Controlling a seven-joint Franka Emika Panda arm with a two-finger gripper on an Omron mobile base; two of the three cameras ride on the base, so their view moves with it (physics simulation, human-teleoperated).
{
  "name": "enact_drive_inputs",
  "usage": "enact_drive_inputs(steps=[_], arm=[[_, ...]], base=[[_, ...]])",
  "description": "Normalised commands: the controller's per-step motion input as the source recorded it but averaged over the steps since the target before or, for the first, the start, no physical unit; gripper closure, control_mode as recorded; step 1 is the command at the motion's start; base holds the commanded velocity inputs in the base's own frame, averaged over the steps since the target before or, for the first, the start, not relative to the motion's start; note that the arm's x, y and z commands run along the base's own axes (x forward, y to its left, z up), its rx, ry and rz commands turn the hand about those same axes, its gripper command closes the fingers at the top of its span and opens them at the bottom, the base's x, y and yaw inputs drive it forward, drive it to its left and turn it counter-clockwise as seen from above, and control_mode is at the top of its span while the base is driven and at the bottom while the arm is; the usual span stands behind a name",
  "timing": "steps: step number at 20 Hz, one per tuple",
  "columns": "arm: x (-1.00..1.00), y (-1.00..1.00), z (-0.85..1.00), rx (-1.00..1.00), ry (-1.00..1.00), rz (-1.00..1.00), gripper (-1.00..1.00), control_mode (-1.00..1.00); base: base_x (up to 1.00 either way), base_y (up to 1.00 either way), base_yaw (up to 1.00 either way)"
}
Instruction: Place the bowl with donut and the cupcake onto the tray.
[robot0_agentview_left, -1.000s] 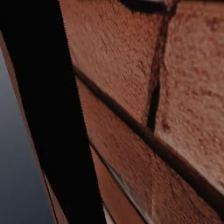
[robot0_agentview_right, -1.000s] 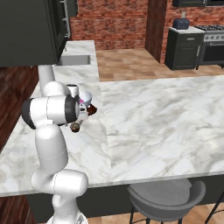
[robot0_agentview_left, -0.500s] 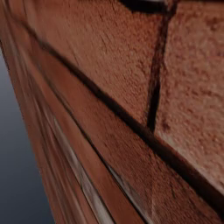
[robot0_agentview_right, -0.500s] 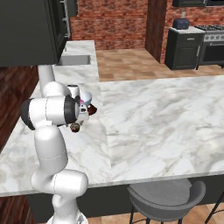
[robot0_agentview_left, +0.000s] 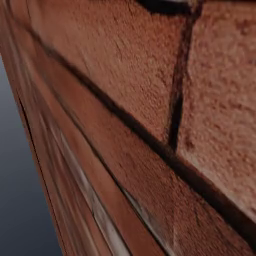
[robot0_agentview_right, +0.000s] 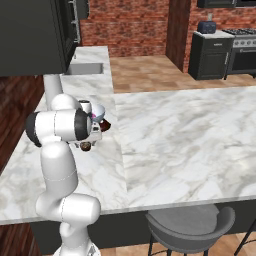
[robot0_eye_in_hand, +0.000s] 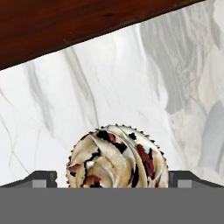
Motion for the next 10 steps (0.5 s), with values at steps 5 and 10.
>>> enact_drive_inputs(steps=[5, 10], arm=[[0.0, 0.0, 0.0, 0.0, 0.0, 0.0, -1.0, -1.0], [0.0, 0.0, 0.0, 0.0, 0.0, 0.0, 1.0, -1.0]], base=[[0.0, 0.0, 0.0], [0.0, 0.0, 0.0]])
